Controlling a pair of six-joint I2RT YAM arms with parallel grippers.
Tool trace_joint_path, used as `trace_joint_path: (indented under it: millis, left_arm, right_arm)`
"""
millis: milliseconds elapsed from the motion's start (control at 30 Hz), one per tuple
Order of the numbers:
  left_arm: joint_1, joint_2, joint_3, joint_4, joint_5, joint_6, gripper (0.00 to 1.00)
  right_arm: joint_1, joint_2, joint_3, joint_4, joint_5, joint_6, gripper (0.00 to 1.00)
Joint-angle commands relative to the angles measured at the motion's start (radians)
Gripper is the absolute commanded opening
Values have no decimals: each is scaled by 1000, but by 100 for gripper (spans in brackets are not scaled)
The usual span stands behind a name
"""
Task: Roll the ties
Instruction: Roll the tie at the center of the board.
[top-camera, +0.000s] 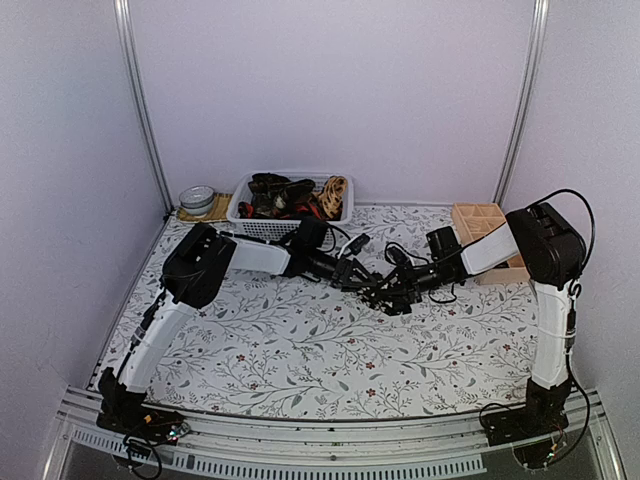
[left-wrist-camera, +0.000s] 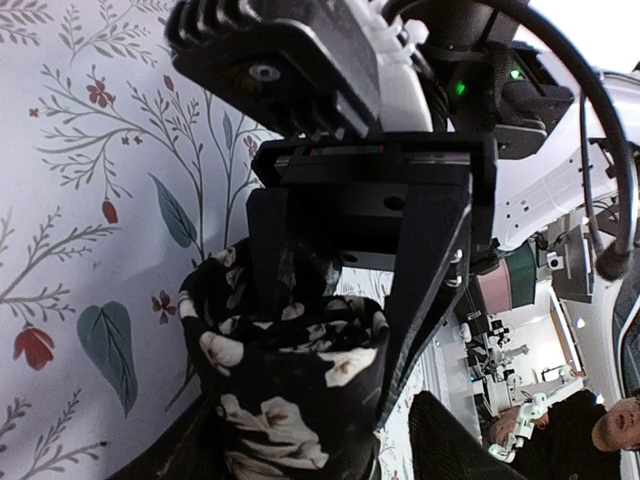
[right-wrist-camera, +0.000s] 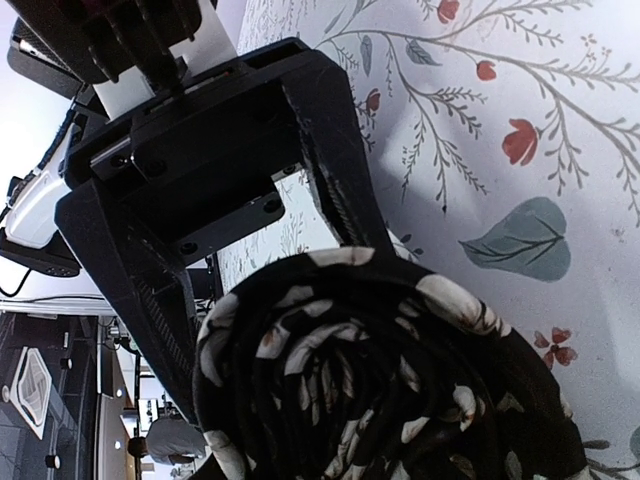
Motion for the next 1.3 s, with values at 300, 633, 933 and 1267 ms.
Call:
trace_joint_path:
  millis: [300, 633, 933, 1267]
  left_arm:
    - [-35, 35, -86, -500, -155, 153, 100]
    - [-52, 25, -68, -653, -292, 216, 100]
    - [-30, -7, -184, -395, -229, 58, 88]
    - [-13, -30, -238, -176, -145, -65, 85]
  right_arm:
    - [-3, 114, 54, 142, 56, 5, 38]
    - [-3, 111, 12, 279, 1, 72, 38]
    - [1, 120, 28, 255, -7, 71, 38]
    - [12, 133, 39, 244, -25, 59, 38]
